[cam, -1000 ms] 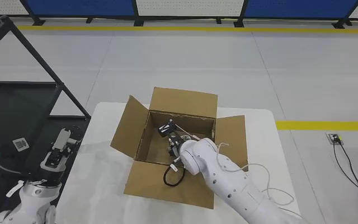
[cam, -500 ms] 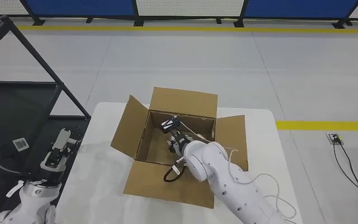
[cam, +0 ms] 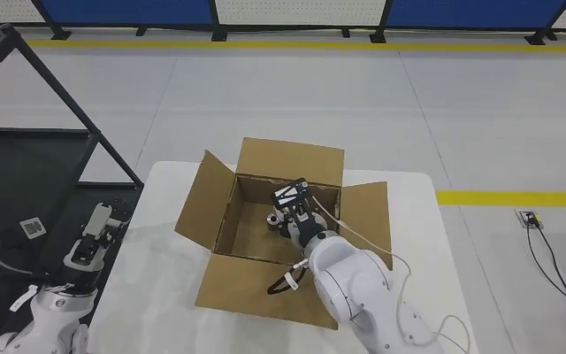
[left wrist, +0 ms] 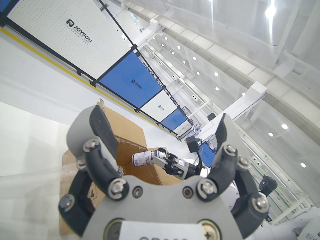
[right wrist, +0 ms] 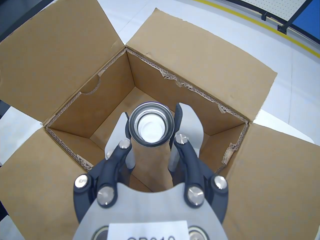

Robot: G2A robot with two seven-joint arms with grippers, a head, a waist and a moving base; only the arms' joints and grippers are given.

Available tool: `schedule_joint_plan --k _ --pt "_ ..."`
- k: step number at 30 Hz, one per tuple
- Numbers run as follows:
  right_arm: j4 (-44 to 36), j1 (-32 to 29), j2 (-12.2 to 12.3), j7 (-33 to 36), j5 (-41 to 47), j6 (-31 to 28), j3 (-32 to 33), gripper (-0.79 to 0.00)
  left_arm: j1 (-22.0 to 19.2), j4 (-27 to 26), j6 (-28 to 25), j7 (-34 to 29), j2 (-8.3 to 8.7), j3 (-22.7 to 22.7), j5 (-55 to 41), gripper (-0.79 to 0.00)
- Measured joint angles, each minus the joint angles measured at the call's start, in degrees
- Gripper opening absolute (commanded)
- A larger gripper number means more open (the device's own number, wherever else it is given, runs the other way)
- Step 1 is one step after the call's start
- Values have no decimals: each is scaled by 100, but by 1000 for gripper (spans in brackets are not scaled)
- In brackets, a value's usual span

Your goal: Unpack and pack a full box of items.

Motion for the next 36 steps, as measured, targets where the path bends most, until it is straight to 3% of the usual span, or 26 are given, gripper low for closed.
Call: schedule_joint_plan --k 14,27,32,36 --pt "-118 -152 -1 -225 -22 -5 229 -785 0 0 0 0 0 0 0 0" --pt "-2259 -1691 185 -15 -1024 1144 2124 -785 0 0 0 0 0 0 0 0" --pt "-2445 -2135 209 140 -1046 1391 2842 -785 0 0 0 0 0 0 0 0" --pt "-2057 -2206 222 466 -839 1346 3310 -785 0 0 0 0 0 0 0 0"
